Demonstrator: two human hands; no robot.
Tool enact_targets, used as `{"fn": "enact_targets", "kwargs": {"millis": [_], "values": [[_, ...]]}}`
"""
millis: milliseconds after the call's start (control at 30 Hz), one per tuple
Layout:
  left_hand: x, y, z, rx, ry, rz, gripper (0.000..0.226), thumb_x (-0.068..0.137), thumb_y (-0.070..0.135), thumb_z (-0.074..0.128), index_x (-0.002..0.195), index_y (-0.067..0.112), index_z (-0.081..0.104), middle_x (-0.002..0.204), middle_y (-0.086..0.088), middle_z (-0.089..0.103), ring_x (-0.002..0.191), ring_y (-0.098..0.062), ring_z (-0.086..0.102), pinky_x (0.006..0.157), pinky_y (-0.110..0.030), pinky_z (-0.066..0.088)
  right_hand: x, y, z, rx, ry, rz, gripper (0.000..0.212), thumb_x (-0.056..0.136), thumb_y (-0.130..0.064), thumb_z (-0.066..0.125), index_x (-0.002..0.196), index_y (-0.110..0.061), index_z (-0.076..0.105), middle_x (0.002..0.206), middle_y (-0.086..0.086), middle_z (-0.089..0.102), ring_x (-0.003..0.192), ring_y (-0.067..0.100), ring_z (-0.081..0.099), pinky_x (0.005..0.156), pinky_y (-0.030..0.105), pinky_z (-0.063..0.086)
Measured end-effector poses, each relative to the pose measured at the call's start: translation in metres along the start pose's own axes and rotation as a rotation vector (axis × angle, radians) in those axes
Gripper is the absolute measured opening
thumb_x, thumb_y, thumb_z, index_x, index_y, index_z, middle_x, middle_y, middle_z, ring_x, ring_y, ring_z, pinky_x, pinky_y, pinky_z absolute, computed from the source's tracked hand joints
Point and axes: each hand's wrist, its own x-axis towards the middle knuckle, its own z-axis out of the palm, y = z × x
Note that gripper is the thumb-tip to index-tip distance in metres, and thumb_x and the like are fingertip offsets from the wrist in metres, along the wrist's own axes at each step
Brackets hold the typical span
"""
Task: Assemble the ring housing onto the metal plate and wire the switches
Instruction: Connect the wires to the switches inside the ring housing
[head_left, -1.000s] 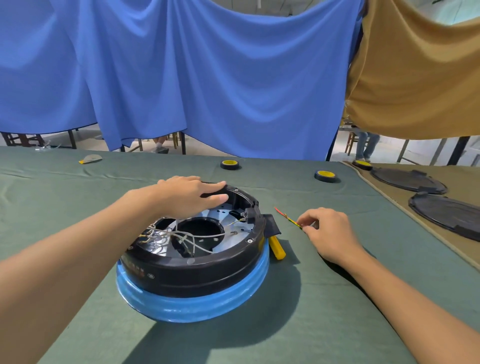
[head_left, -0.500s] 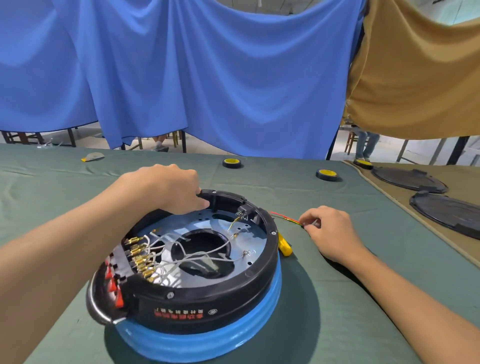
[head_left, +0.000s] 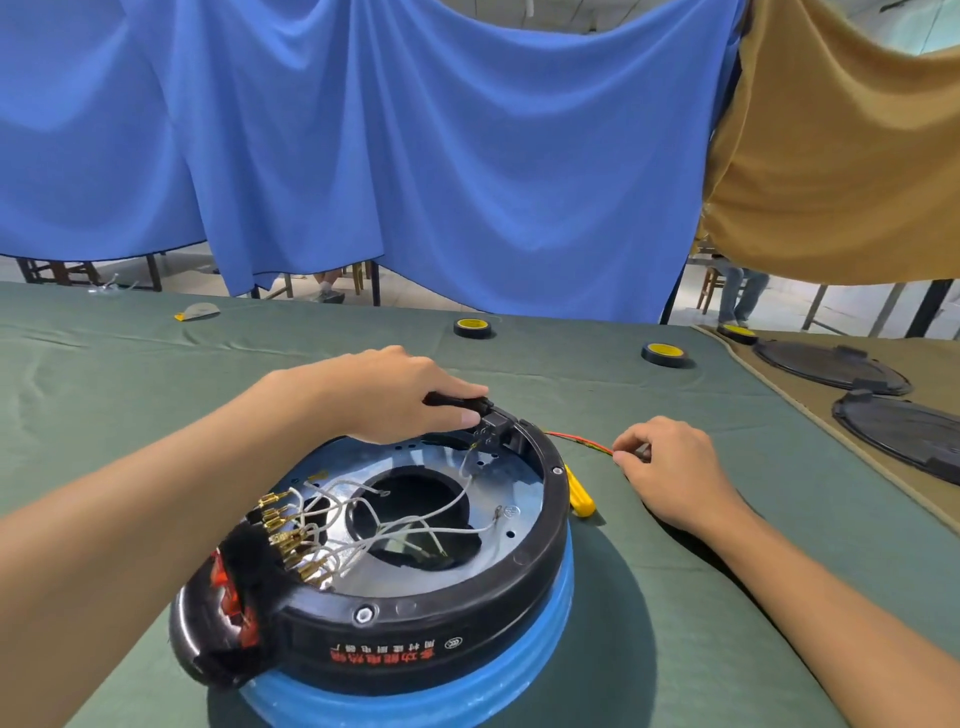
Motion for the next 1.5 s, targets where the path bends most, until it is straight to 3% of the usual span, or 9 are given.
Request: {"fn": "enact_targets", "kwargs": {"millis": [200, 300, 433, 567, 700, 867, 1033, 1267, 1500], "values": [[0.002, 0.001, -0.006, -0.1, 0.03, -0.049, 0.038, 0.095, 0.063, 0.039, 0.113, 0.045, 0.068, 0.054, 0.033, 0.056, 0.063, -0.008, 0.045, 0.06, -0.024, 0.036, 0.0, -0.001, 0.0, 0.006, 0.007, 0.003, 0.009, 0.089, -0.021, 0.063, 0.086, -0.023, 0.072, 0.088, -0.005, 0.061, 0.091, 0.019, 0.057, 0.082, 0.033, 0.047], [-0.002, 0.001, -0.01, -0.109, 0.015, -0.102, 0.04, 0.093, 0.064, 0.041, 0.09, 0.035, 0.068, 0.065, 0.024, 0.059, 0.081, -0.021, 0.053, 0.067, -0.029, 0.041, -0.001, -0.001, 0.0, -0.001, 0.009, 0.006, 0.009, 0.09, -0.022, 0.063, 0.086, -0.022, 0.072, 0.089, -0.003, 0.061, 0.091, 0.019, 0.056, 0.083, 0.033, 0.047], [-0.013, 0.0, -0.011, -0.141, 0.013, -0.071, 0.026, 0.093, 0.06, 0.049, 0.113, 0.055, 0.065, 0.065, 0.027, 0.066, 0.073, -0.004, 0.051, 0.069, -0.025, 0.042, 0.0, -0.002, 0.0, -0.026, 0.003, 0.001, 0.009, 0.09, -0.023, 0.063, 0.088, -0.021, 0.072, 0.092, -0.002, 0.063, 0.093, 0.02, 0.056, 0.084, 0.033, 0.046], [-0.015, 0.001, -0.003, -0.089, 0.179, -0.038, 0.033, 0.093, 0.055, 0.053, 0.113, 0.036, 0.069, 0.104, 0.013, 0.065, 0.103, -0.015, 0.057, 0.088, -0.031, 0.045, -0.001, -0.002, 0.0, -0.015, 0.004, 0.002, 0.008, 0.09, -0.022, 0.063, 0.089, -0.022, 0.071, 0.089, -0.004, 0.061, 0.091, 0.019, 0.056, 0.081, 0.032, 0.046], [-0.021, 0.01, 0.0, -0.136, 0.471, -0.041, 0.026, 0.086, 0.049, 0.066, 0.073, 0.027, 0.06, 0.079, 0.014, 0.057, 0.081, -0.016, 0.054, 0.074, -0.034, 0.045, 0.0, -0.002, 0.001, -0.012, -0.007, -0.011, 0.01, 0.09, -0.021, 0.062, 0.09, -0.022, 0.072, 0.092, -0.002, 0.063, 0.093, 0.02, 0.055, 0.079, 0.031, 0.044], [-0.025, 0.026, -0.001, -0.222, 0.213, -0.205, 0.034, 0.081, 0.052, 0.073, 0.067, 0.021, 0.069, 0.066, -0.001, 0.066, 0.072, -0.025, 0.062, 0.068, -0.034, 0.053, 0.0, -0.002, 0.001, -0.029, 0.043, -0.04, 0.009, 0.089, -0.02, 0.063, 0.092, -0.019, 0.072, 0.095, -0.001, 0.064, 0.096, 0.02, 0.054, 0.078, 0.029, 0.038], [-0.024, 0.032, 0.004, -0.315, 0.043, -0.241, 0.034, 0.082, 0.046, 0.073, 0.073, 0.013, 0.078, 0.071, -0.002, 0.075, 0.059, -0.014, 0.067, 0.065, -0.027, 0.056, -0.011, -0.039, -0.012, 0.244, 0.251, -0.139, 0.011, 0.091, -0.023, 0.064, 0.085, -0.018, 0.071, 0.089, -0.004, 0.068, 0.082, 0.01, 0.054, 0.074, 0.024, 0.038], [-0.027, 0.04, 0.01, -0.351, 0.087, -0.278, 0.009, 0.075, 0.024, 0.077, 0.068, 0.018, 0.078, 0.067, -0.001, 0.074, 0.068, -0.019, 0.07, 0.077, -0.039, 0.06, -0.047, -0.106, -0.025, 0.903, -0.077, -0.065, 0.028, 0.083, -0.048, 0.061, 0.099, -0.027, 0.069, 0.096, -0.014, 0.07, 0.096, 0.005, 0.064, 0.086, 0.025, 0.049], [-0.03, 0.038, 0.013, -0.485, 0.122, -0.31, 0.014, 0.085, 0.009, 0.069, 0.077, 0.011, 0.08, 0.072, -0.005, 0.075, 0.057, -0.012, 0.068, 0.059, -0.019, 0.054, -0.052, -0.106, -0.023, 1.018, -0.248, 0.042, 0.029, 0.086, -0.009, 0.068, 0.112, -0.02, 0.064, 0.11, -0.01, 0.067, 0.101, -0.001, 0.062, 0.09, 0.017, 0.049]]}}
